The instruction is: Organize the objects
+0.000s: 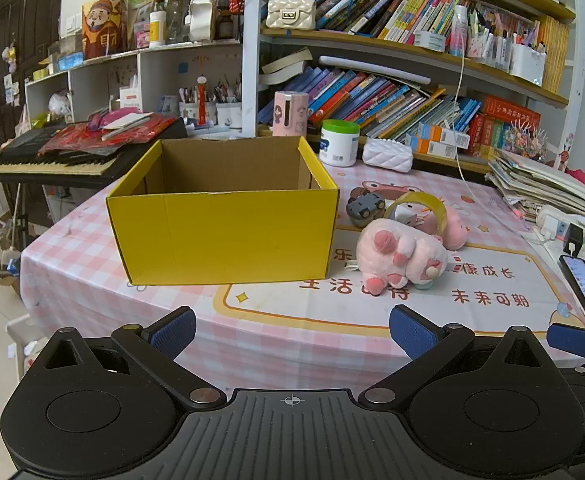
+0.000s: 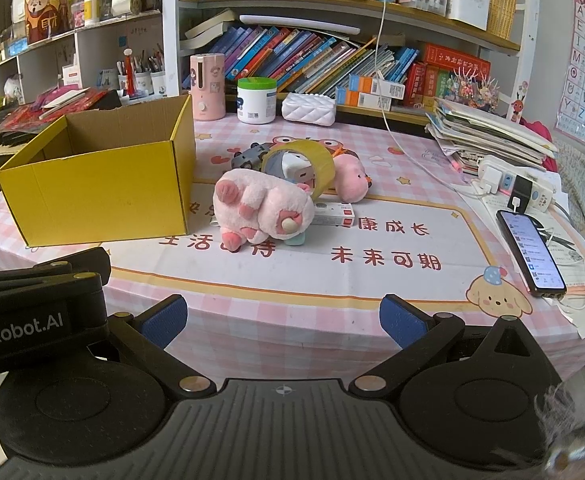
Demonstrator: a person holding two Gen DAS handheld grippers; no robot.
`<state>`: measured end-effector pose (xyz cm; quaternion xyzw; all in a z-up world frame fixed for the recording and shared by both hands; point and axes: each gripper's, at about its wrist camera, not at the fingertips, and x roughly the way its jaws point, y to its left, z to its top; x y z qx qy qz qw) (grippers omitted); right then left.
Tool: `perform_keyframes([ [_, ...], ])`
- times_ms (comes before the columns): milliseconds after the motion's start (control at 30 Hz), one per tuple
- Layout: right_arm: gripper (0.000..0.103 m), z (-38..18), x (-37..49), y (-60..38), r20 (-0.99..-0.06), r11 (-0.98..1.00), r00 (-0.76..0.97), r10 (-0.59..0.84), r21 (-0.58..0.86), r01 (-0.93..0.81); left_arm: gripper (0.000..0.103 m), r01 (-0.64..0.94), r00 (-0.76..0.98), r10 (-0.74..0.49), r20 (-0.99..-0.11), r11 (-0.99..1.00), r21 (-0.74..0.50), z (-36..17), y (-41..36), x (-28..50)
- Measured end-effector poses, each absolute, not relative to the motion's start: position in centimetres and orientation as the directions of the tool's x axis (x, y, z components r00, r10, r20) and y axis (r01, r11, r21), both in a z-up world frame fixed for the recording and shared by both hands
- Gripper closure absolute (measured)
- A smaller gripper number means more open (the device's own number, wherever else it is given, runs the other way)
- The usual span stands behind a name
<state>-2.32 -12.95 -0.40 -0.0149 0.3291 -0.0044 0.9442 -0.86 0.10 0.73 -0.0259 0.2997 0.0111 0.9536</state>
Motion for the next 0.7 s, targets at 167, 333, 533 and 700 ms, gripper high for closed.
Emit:
perform_keyframes([
  [167,0.0,-0.41,-2.31,-12.93,-0.621,1.0,0.784,-0.018,-0.031,-0.001,0.0,-0.037,0.82,0.006,-0.572,0.998,-0.043,0.7,0.12,-0.87],
  [333,0.0,-0.42,-2.3,-12.88,-0.62,1.0,0.784,-0.018,-0.031,-0.001,0.0,-0.036,0.821,0.005,-0.572,0.998,-0.043,0.67,0.15,-0.88],
  [533,0.0,-0.42,-2.3,-12.84,-0.62,1.0,0.784,-0.019,-0.031,-0.001,0.0,-0.036,0.821,0.005,-0.571,0.998,-0.044,0.64,0.15,-0.89],
  [700,0.0,-0.4,-2.28,-12.83,-0.62,1.0,0.785,-0.019,-0.031,0.0,0.0,-0.034,0.821,0.004,-0.57,0.998,-0.043,0.82,0.09,-0.87],
])
